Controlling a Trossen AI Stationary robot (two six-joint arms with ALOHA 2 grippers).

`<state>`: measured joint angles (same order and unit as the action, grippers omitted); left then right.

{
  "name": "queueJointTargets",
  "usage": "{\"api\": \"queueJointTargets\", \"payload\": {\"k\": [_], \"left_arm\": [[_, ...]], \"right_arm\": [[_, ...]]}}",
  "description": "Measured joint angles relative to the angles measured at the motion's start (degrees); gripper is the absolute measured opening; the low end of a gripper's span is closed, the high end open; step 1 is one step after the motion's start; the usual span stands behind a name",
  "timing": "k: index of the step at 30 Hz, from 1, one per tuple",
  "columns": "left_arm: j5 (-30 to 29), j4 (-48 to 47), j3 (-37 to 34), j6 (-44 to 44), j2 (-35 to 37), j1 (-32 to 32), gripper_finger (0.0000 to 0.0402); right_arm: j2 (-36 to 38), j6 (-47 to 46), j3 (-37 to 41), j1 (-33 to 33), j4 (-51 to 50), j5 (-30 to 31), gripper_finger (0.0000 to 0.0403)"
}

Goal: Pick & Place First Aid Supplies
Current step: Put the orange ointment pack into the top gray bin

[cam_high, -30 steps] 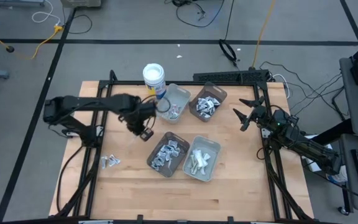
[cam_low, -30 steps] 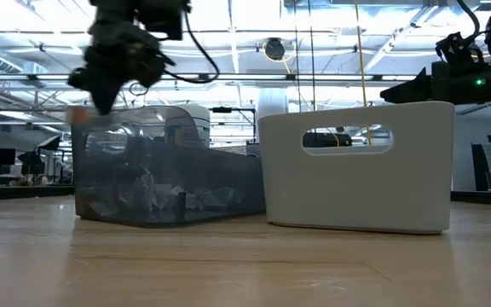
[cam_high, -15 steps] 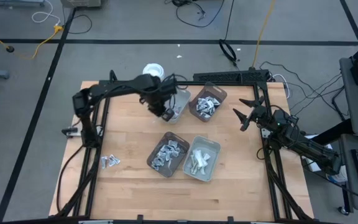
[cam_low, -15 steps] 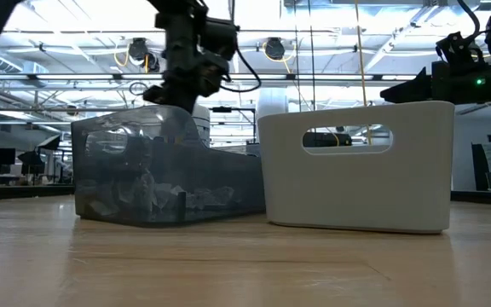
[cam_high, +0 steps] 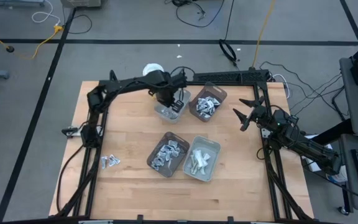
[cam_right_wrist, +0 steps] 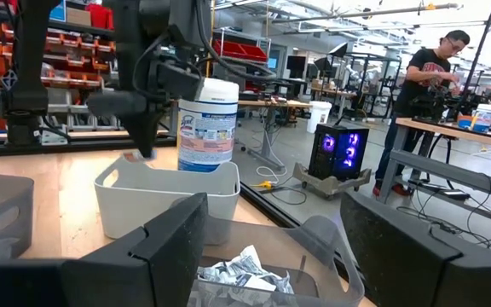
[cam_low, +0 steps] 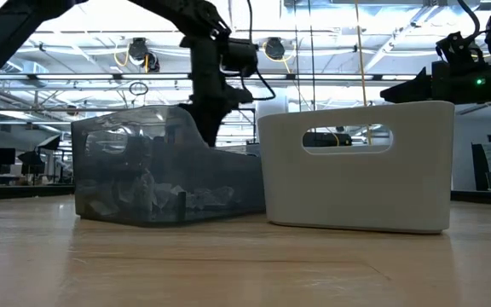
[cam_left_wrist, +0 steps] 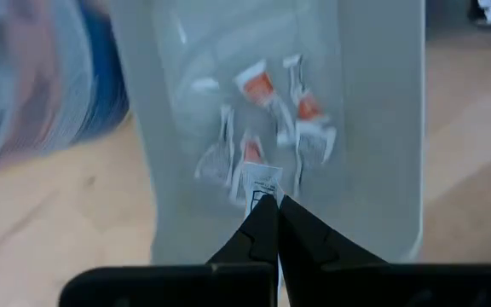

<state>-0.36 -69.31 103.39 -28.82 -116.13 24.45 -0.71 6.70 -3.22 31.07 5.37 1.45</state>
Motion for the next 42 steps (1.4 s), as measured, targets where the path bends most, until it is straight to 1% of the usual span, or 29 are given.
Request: {"api": "queueJointTargets", "payload": {"k": [6,9,12,15,21,24,26,29,34,38,42], "left_arm": [[-3.90,5.80,0.00,-0.74,-2.78,-1.55,0.0001],[-4.22,7.02,0.00,-1.92,-3.34,-1.71,0.0005],[-3.99,6.94,0.00,-2.73,-3.35,-1.72,0.0022],[-2.81,6.85,0.00,-2.55,-3.35,-1.71,0.0061],[-2.66,6.83,0.00,-2.88,-3.35,-1.73,0.0175],[-2.62,5.55,-0.07,-7.59,-2.46,-1.44,0.0216],[-2.67,4.47,-0.07,-11.57,-1.09,-1.11,0.0234],[-2.74,2.37,-0.04,-15.75,0.82,-0.82,0.0247],[-1.73,-1.32,-1.83,-23.79,3.72,-0.90,0.0250],[1.36,-0.69,-7.78,-28.72,7.79,-1.39,0.0250],[2.76,-0.30,-15.40,-35.02,13.15,-3.72,0.0250]], "right_arm": [[-0.02,0.00,0.02,0.00,0.00,0.00,0.0263],[-0.02,0.00,0.00,0.00,0.00,0.00,0.0263],[-0.02,0.00,0.00,0.00,0.00,-0.01,0.0263],[-0.02,0.00,0.01,0.00,0.00,0.00,0.0263],[-0.02,0.00,0.02,0.00,0.00,0.00,0.0263],[0.00,0.00,0.00,0.00,0.02,0.00,0.0263],[-0.02,0.00,0.00,0.00,0.00,0.00,0.0263],[-0.02,0.00,0.01,0.00,0.00,0.00,0.0263],[0.00,0.00,0.02,0.00,0.00,0.00,0.0263],[0.00,0.00,0.02,0.00,0.00,0.00,0.0263],[-0.02,0.00,0.02,0.00,0.00,0.00,0.0263]]}}
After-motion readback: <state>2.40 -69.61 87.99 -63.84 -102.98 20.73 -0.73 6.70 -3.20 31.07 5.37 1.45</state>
